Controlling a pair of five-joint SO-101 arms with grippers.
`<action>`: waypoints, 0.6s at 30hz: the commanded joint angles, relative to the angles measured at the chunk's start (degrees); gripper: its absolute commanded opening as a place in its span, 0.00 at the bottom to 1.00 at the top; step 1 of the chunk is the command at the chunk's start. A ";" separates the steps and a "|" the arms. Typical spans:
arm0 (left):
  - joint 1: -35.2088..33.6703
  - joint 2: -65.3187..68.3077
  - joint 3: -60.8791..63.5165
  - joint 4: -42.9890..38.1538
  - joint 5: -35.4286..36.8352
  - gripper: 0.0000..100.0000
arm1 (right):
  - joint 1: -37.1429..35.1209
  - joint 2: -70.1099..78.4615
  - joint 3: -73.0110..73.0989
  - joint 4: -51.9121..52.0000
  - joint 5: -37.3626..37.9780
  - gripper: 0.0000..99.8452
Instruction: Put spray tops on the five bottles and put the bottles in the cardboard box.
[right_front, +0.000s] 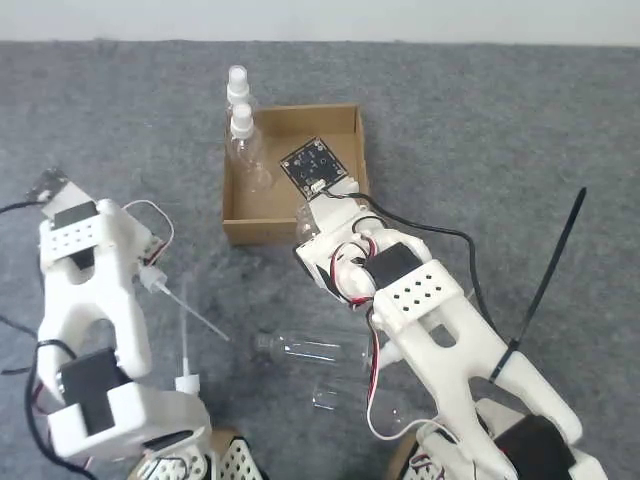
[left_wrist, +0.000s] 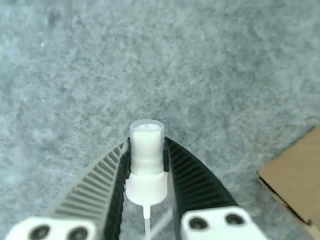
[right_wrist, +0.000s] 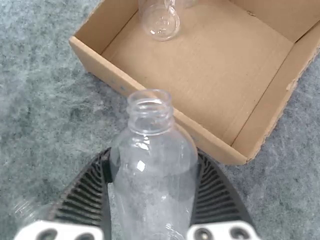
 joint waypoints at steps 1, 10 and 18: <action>-0.09 -1.32 -7.08 4.92 -2.37 0.01 | 0.66 -4.00 -0.26 -0.22 0.70 0.01; -0.09 -1.67 -17.27 14.59 -2.73 0.01 | 0.66 -4.00 -0.26 -0.22 0.70 0.01; -0.09 -16.88 -18.42 15.82 -2.73 0.01 | 0.66 -4.09 -0.26 -0.22 0.70 0.01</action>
